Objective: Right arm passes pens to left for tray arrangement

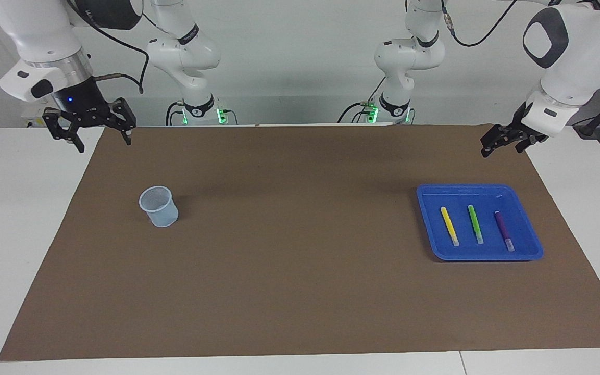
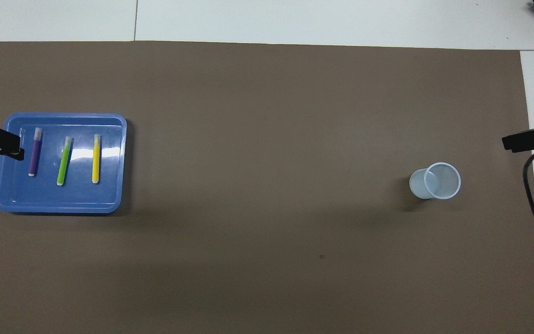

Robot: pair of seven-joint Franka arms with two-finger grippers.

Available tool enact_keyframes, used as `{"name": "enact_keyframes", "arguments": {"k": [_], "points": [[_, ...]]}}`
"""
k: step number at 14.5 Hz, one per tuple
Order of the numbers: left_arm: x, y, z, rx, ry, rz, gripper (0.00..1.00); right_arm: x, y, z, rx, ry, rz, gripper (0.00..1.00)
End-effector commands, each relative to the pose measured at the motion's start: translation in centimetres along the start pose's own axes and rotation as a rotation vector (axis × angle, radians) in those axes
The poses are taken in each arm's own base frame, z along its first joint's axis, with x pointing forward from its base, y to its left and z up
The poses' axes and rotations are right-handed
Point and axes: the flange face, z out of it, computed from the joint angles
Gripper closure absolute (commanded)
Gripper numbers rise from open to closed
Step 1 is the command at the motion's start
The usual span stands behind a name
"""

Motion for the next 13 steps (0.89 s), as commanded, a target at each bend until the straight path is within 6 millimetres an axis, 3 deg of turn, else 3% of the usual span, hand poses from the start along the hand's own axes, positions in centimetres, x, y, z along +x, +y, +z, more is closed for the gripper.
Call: {"name": "enact_keyframes", "arguments": {"k": [1,4,13], "points": [[-0.4,0.1,-1.1,-0.019,0.005,-0.013,0.0,-0.2,-0.2,-0.5,0.006,-0.008,0.02,0.0],[-1.6,-0.3,-1.8,-0.017,-0.013,-0.024,0.0,-0.2,-0.2,-0.5,0.006,-0.008,0.02,0.0],[-3.0,-0.1,0.5,-0.023,-0.023,-0.028,0.0,-0.3,-0.2,-0.5,0.007,-0.013,0.02,0.0]]}}
